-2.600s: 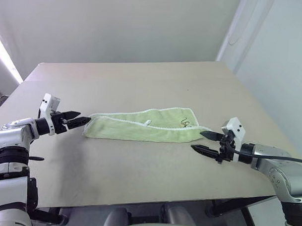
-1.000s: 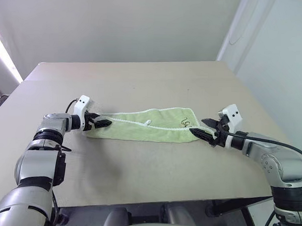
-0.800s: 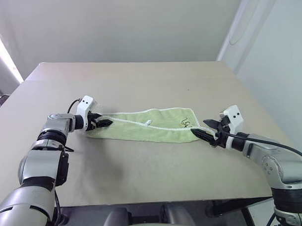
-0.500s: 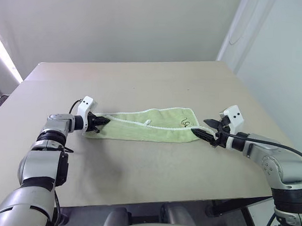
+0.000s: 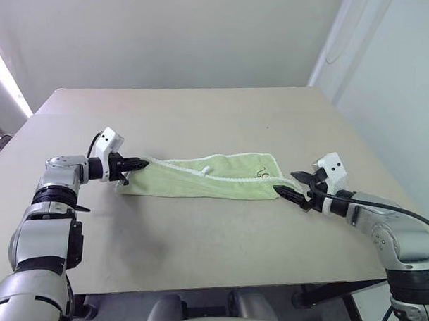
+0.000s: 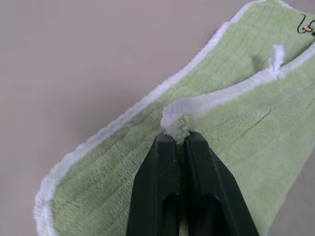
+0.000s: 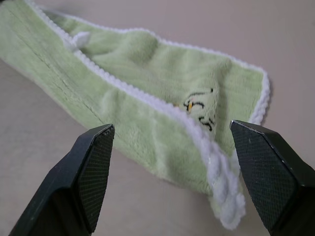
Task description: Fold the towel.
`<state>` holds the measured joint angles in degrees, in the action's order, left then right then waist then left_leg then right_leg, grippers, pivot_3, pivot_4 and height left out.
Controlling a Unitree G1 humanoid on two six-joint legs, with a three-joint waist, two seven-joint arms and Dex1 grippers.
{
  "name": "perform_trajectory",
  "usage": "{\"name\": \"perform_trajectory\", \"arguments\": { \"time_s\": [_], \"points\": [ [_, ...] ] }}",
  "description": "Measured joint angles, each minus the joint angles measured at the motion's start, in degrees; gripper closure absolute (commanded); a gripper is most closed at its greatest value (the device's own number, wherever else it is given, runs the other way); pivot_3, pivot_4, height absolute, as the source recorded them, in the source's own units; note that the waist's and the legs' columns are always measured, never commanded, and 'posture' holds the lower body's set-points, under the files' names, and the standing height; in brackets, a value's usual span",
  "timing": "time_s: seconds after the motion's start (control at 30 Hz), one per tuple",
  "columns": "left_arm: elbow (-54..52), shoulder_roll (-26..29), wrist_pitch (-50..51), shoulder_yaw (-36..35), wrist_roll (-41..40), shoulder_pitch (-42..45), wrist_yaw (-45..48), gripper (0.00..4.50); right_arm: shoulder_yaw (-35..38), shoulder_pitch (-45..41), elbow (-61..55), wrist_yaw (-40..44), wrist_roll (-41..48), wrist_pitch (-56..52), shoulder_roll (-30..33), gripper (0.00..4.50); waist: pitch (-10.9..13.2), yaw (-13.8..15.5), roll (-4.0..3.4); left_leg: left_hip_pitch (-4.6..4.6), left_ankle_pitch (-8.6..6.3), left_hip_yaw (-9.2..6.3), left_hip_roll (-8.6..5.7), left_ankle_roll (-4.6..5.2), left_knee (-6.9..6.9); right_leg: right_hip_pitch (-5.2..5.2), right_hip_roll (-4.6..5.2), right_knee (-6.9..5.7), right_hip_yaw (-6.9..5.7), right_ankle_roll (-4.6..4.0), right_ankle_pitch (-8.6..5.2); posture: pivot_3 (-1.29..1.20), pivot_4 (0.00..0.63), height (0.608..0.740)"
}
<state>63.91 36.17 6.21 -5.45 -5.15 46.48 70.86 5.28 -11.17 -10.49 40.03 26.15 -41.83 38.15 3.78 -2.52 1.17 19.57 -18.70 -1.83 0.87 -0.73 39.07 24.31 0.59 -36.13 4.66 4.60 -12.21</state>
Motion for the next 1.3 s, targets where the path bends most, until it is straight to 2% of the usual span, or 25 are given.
{"name": "perform_trajectory", "arguments": {
  "time_s": [0.23, 0.37, 0.6, 0.8, 0.9, 1.13, 1.3],
  "points": [
    [-4.4, -0.3, 2.4, -0.1, -1.2, -2.3, -0.1, 4.35, -2.7, -2.9, 6.1, -0.3, -3.6, 0.3, -0.2, 0.55, 0.0, 0.0, 0.0, -0.02, 0.0, 0.0, 0.0, 0.0, 0.01, 0.0, 0.0, -0.02, 0.0, -0.01, 0.01, 0.0, 0.0, 0.712],
    [-6.0, -0.3, 3.2, -0.1, -1.8, -3.0, -0.6, 4.37, -2.9, -3.5, 6.9, 0.0, -4.7, 1.5, -0.2, 1.83, 0.0, 0.0, 0.0, -0.01, 0.0, -0.01, 0.0, 0.0, -0.02, 0.0, -0.01, -0.01, 0.0, 0.0, 0.0, 0.0, 0.0, 0.712],
    [-6.4, -0.1, 3.5, -0.2, -2.1, -3.5, -1.1, 4.37, -2.7, -2.1, 5.9, 1.4, -4.6, 2.5, -0.2, 4.47, 0.0, 0.0, 0.0, -0.01, 0.0, 0.0, 0.0, 0.0, 0.0, 0.0, -0.01, -0.01, 0.0, 0.0, 0.0, 0.0, 0.0, 0.712],
    [-4.9, 0.6, 3.4, -1.2, -3.0, -2.3, -2.9, 4.37, -0.1, -1.8, 3.4, 2.0, -3.2, 2.5, -0.2, 4.47, 0.0, 0.0, 0.0, -0.02, 0.0, -0.01, 0.01, 0.0, 0.0, 0.0, -0.02, -0.02, 0.0, 0.0, 0.0, 0.0, 0.0, 0.712],
    [-1.9, 0.6, 1.2, -3.7, -3.7, 2.1, -8.3, 4.37, 1.0, -5.7, 3.9, 1.4, -2.7, 3.2, -0.3, 4.47, 0.0, 0.0, 0.02, -0.01, 0.0, -0.01, 0.0, 0.0, 0.07, 0.0, 0.0, -0.03, 0.0, 0.01, 0.02, 0.0, 0.0, 0.712],
    [5.9, -2.0, -8.0, -7.4, -4.3, 17.3, -23.0, 4.37, 2.1, -27.3, 18.3, -3.8, -6.3, 10.4, -1.5, 4.47, 0.0, 0.0, 0.01, -0.01, 0.0, -0.01, -0.01, 0.0, -0.1, 0.01, 0.0, 0.03, -0.01, 0.22, 0.15, 0.0, 0.0, 0.712],
    [9.9, -4.9, -13.2, -7.6, -3.3, 25.3, -32.4, 4.37, 0.7, -40.9, 38.2, -7.9, -12.6, 21.3, -2.3, 4.47, 0.0, -0.1, -0.01, 0.35, 0.0, 0.01, -0.04, 0.0, -0.15, 0.32, 0.05, 0.1, 0.0, 0.15, 0.23, 0.0, 0.0, 0.712]
  ]
}}
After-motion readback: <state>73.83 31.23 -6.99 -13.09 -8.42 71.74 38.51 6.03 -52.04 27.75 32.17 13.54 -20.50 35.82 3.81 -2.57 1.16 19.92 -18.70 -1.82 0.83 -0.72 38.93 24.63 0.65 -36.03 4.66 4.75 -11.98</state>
